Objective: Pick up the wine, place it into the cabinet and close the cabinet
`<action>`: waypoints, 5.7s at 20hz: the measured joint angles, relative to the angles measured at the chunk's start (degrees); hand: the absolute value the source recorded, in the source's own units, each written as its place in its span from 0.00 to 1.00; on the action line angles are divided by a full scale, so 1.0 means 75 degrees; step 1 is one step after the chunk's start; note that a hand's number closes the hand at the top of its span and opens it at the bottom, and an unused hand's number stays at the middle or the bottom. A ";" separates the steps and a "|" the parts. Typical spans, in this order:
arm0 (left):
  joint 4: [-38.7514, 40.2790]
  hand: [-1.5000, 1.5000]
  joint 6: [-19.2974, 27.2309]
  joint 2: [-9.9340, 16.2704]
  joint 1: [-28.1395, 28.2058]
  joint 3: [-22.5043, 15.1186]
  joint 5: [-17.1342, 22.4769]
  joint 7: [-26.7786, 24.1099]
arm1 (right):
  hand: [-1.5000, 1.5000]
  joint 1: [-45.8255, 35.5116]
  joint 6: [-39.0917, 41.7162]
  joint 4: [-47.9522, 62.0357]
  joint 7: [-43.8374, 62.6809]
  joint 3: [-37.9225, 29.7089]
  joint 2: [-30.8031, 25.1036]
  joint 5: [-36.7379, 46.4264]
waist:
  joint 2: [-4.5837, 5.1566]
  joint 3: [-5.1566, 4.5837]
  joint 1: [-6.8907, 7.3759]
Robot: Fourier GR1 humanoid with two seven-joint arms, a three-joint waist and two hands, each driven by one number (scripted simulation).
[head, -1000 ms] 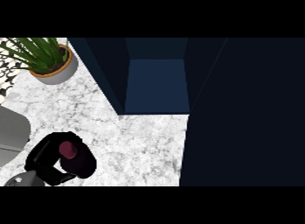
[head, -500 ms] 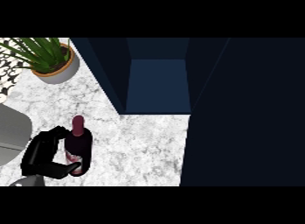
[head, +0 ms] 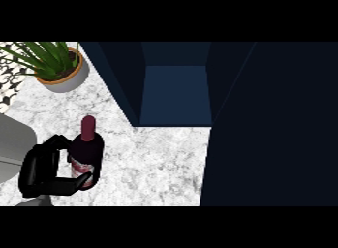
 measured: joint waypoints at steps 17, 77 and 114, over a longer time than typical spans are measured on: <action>-0.3925 1.00 0.1588 -0.0547 0.0136 -0.2309 0.0585 0.3663 | 0.00 0.0370 0.0179 -0.0010 -0.0185 0.0177 0.0170 -0.0023 | 0.0007 -0.0001 -0.0045; 0.0486 1.00 0.7434 -0.0528 -0.4090 -0.5696 0.1672 0.2203 | 0.00 -0.0065 0.0405 0.0014 0.0164 -0.0383 0.0055 -0.0290 | 0.0026 -0.0005 -0.0108; 0.5737 1.00 0.6347 -0.0552 -0.7180 -0.3454 0.2717 0.0156 | 0.00 0.0057 0.0380 0.0193 -0.0167 -0.0031 0.0389 -0.0294 | 0.0080 -0.0006 -0.0268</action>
